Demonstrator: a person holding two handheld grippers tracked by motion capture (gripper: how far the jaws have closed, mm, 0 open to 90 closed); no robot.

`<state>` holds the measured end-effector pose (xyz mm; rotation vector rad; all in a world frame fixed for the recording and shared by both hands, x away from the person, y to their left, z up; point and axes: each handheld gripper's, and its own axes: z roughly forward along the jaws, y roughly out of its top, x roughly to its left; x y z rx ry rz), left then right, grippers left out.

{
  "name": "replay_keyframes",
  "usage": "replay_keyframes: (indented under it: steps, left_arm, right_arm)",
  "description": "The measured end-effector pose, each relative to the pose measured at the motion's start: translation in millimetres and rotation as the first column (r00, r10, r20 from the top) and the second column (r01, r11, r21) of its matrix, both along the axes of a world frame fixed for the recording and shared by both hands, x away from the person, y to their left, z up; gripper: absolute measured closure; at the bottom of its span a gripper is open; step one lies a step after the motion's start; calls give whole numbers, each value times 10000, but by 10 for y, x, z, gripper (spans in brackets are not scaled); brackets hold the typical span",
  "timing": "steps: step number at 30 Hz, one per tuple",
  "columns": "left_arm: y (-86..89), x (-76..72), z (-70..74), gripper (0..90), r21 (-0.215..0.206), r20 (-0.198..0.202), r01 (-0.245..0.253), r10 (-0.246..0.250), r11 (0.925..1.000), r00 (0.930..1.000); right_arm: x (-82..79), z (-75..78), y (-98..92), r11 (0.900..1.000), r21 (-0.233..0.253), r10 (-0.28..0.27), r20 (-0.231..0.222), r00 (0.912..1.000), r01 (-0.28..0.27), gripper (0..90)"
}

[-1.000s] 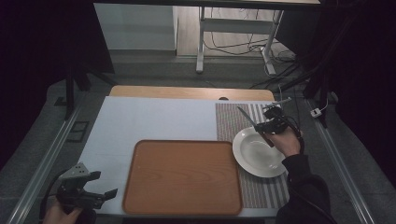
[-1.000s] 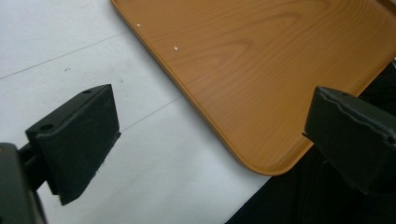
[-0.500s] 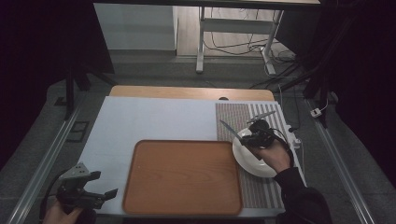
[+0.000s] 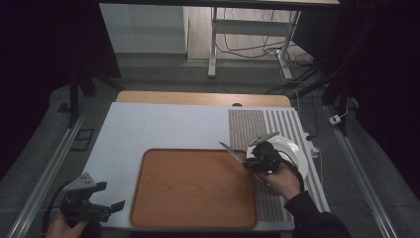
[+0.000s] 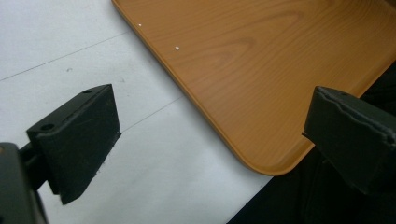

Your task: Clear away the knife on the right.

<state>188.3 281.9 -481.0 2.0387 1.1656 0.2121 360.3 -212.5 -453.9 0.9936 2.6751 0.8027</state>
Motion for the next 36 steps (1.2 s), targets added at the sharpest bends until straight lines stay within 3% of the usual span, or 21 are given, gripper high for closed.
replay_keyframes:
  steps: [7, 14, 24, 26, 27, 30, 31, 32, 33, 34, 35, 36]
  left_arm:
    - [-3, 2, -1, 36, 3, 4, -17, 17, 10000, 10000]
    - [-4, 3, 0, 37, 25, -17, 13, -13, 10000, 10000]
    - [-6, 2, 0, 37, 68, 0, 28, -28, 10000, 10000]
    - [-5, 2, 0, 38, 57, 0, 28, -28, 10000, 10000]
    - [-6, 3, 0, 37, 63, -4, 28, -28, 10000, 10000]
    - [-6, 3, 0, 37, 55, -2, 21, -21, 10000, 10000]
    - [-6, 3, -1, 38, 63, -10, 15, -15, 10000, 10000]
    - [-6, 4, -1, 38, 66, -10, 9, -9, 10000, 10000]
    - [-7, 5, -2, 38, 68, -15, 7, -7, 10000, 10000]
    - [-7, 6, -2, 38, 75, -15, 9, -9, 10000, 10000]
    - [-6, 5, -1, 38, 77, -8, 14, -14, 10000, 10000]
    - [-6, 5, 0, 38, 79, -13, 28, -28, 10000, 10000]
  right_arm:
    - [-222, -52, 232, 9989, -69, 468, -66, 9989, -468, 782]
    - [-346, -121, 426, 9968, -76, 790, -183, 9967, -791, 782]
    - [-392, -396, 553, 9932, -762, 834, -607, 9947, -880, 780]
    - [-400, -441, 570, 9910, -894, 920, -887, 9918, -999, 773]
    - [-409, -450, 576, 9912, -850, 942, -872, 9917, -1016, 766]
    - [-387, -399, 557, 9946, -539, 838, -945, 9920, -892, 619]
    - [-365, -325, 527, 9961, -153, 852, -729, 9937, -865, 633]
    - [-365, -325, 527, 9961, -153, 852, -729, 9937, -865, 633]
    - [-347, -253, 517, 9938, 110, 1112, -577, 9921, -1108, 766]
    - [-348, -232, 527, 9914, 169, 1303, -504, 9902, -1296, 839]
    - [-354, -213, 551, 9863, 230, 1640, -428, 9855, -1632, 900]
    - [-354, -213, 551, 9863, 230, 1640, -428, 9855, -1632, 900]
